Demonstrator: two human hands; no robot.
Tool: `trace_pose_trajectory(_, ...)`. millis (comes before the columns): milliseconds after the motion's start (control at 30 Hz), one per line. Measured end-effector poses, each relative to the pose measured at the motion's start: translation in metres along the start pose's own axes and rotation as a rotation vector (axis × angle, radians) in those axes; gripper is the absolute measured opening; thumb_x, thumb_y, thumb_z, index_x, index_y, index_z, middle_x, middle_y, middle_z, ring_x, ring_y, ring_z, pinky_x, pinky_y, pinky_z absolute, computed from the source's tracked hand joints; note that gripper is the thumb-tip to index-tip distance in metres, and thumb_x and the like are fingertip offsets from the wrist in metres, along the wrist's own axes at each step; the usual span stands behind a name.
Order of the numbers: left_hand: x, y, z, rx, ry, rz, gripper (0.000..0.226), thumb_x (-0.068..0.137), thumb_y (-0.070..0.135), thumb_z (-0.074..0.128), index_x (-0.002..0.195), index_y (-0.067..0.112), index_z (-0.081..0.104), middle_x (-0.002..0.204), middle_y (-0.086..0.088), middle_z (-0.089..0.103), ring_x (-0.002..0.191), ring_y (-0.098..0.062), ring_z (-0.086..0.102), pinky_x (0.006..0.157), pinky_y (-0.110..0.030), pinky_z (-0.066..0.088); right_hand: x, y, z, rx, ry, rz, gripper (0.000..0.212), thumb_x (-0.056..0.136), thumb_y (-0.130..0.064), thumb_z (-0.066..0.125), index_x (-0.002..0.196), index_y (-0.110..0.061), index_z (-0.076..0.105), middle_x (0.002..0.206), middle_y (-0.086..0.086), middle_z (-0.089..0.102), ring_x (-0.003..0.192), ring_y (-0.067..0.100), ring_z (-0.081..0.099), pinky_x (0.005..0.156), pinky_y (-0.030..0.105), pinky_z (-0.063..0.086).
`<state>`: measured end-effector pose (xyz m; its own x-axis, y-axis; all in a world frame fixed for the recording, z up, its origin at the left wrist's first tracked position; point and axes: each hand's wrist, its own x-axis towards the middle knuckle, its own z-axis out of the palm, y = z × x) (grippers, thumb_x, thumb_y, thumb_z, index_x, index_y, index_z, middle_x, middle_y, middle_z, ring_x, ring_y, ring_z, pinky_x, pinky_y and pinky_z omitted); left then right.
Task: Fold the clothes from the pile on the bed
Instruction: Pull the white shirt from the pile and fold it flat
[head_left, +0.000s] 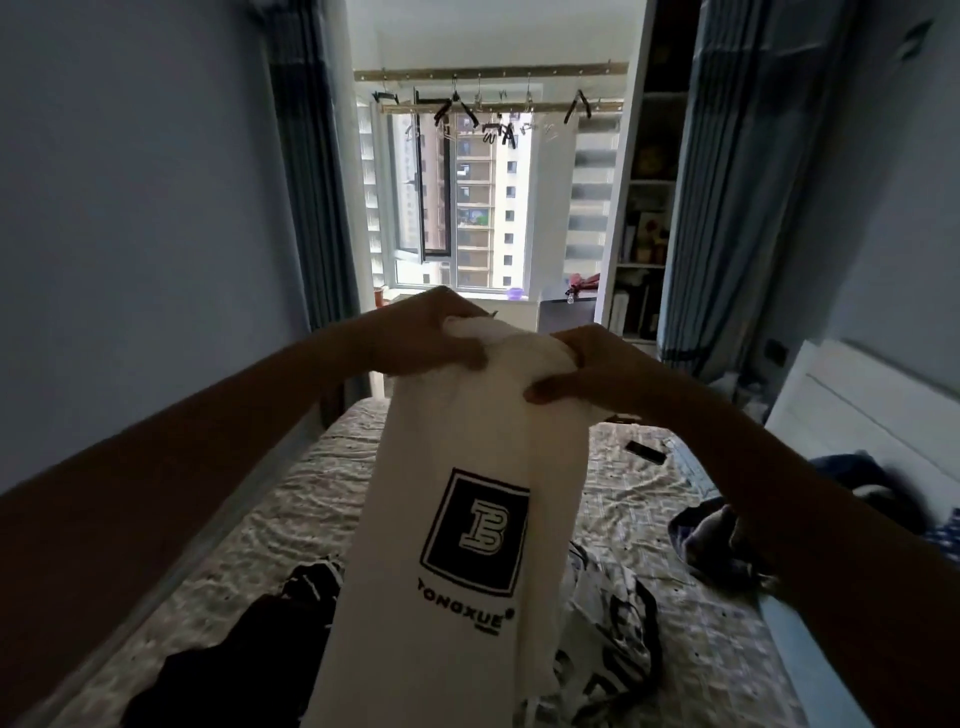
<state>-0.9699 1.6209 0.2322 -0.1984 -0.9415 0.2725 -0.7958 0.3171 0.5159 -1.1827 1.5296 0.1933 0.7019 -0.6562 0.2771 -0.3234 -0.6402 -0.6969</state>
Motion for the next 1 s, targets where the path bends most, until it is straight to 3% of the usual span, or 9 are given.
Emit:
trace_pose_trajectory(133,-0.014,-0.021,-0.026,0.315,-0.042,-0.015,0.027,0.093,0.034,0.061,0.102,0.011,0.073,0.094,-0.002,0.069,0.076,-0.002,0.061,0.066,-0.016,0.047,-0.002,-0.028,-0.008,-0.205,0.001,-0.036,0.015,0.079,-0.022,0.078,0.089,-0.015,0.069,0.087,0.002,0.07,0.067,0.003,0.063,0.067,0.023,0.055)
trace_pose_trajectory(200,-0.018,-0.033,-0.033,0.466,-0.013,-0.049,0.033,0.094,0.04,0.057,0.1,0.011,0.071,0.092,-0.002,0.062,0.079,-0.015,0.059,0.07,-0.026,0.049,0.0,-0.041,-0.009,-0.269,0.012,-0.056,0.012,0.079,-0.023,0.077,0.081,-0.022,0.066,0.083,-0.002,0.068,0.065,-0.001,0.06,0.062,0.015,0.05)
trace_pose_trajectory(267,-0.021,-0.043,-0.039,0.58,0.064,-0.066,0.043,0.087,0.051,0.051,0.097,0.014,0.07,0.093,0.0,0.061,0.085,-0.019,0.059,0.077,-0.037,0.052,0.002,-0.05,-0.008,-0.33,0.071,-0.048,0.017,0.078,-0.024,0.079,0.076,-0.026,0.062,0.083,-0.005,0.064,0.071,0.003,0.06,0.068,0.021,0.05)
trace_pose_trajectory(367,-0.025,-0.055,-0.048,0.458,0.2,-0.026,0.042,0.084,0.048,0.056,0.085,0.009,0.071,0.086,-0.006,0.068,0.076,-0.021,0.065,0.07,-0.042,0.055,0.007,-0.061,-0.009,-0.367,0.232,-0.033,0.021,0.074,-0.026,0.081,0.076,-0.025,0.061,0.092,0.001,0.065,0.086,0.015,0.061,0.077,0.032,0.05)
trace_pose_trajectory(467,-0.025,-0.057,-0.056,0.356,0.335,0.033,0.027,0.09,0.031,0.067,0.078,0.007,0.073,0.066,-0.001,0.064,0.06,-0.011,0.06,0.053,-0.029,0.047,0.009,-0.067,-0.016,-0.466,0.366,-0.011,0.023,0.074,-0.026,0.08,0.09,-0.018,0.066,0.096,0.002,0.061,0.089,0.016,0.058,0.074,0.032,0.048)
trace_pose_trajectory(567,-0.029,-0.057,-0.065,0.246,0.442,0.017,0.027,0.087,0.034,0.071,0.065,0.019,0.066,0.058,0.008,0.056,0.053,-0.001,0.052,0.05,-0.02,0.036,0.005,-0.064,-0.028,-0.514,0.4,0.046,0.019,0.078,-0.023,0.076,0.093,-0.015,0.067,0.095,0.005,0.062,0.092,0.023,0.061,0.082,0.039,0.052)
trace_pose_trajectory(733,-0.044,-0.063,-0.07,-0.087,0.515,0.047,0.019,0.081,0.03,0.077,0.066,0.024,0.067,0.051,0.016,0.064,0.047,0.003,0.058,0.044,-0.013,0.046,-0.017,-0.052,-0.042,-0.368,0.399,0.204,0.03,0.095,-0.02,0.057,0.12,-0.004,0.061,0.108,0.013,0.061,0.099,0.027,0.059,0.085,0.036,0.048)
trace_pose_trajectory(867,-0.045,-0.078,-0.078,-0.118,0.544,0.122,0.03,0.088,0.023,0.072,0.058,0.027,0.069,0.052,0.011,0.062,0.05,-0.001,0.055,0.048,-0.012,0.042,-0.034,-0.046,-0.043,-0.091,0.44,0.32,0.018,0.1,-0.026,0.048,0.107,-0.014,0.059,0.088,0.001,0.057,0.081,0.014,0.055,0.062,0.023,0.04)
trace_pose_trajectory(1000,-0.044,-0.091,-0.078,-0.067,0.52,0.127,0.028,0.094,0.026,0.065,0.068,0.019,0.07,0.057,0.004,0.061,0.053,-0.002,0.052,0.049,-0.012,0.038,-0.041,-0.049,-0.044,-0.111,0.374,0.224,0.028,0.099,-0.038,0.045,0.103,-0.017,0.063,0.093,0.005,0.064,0.086,0.02,0.064,0.071,0.029,0.05)
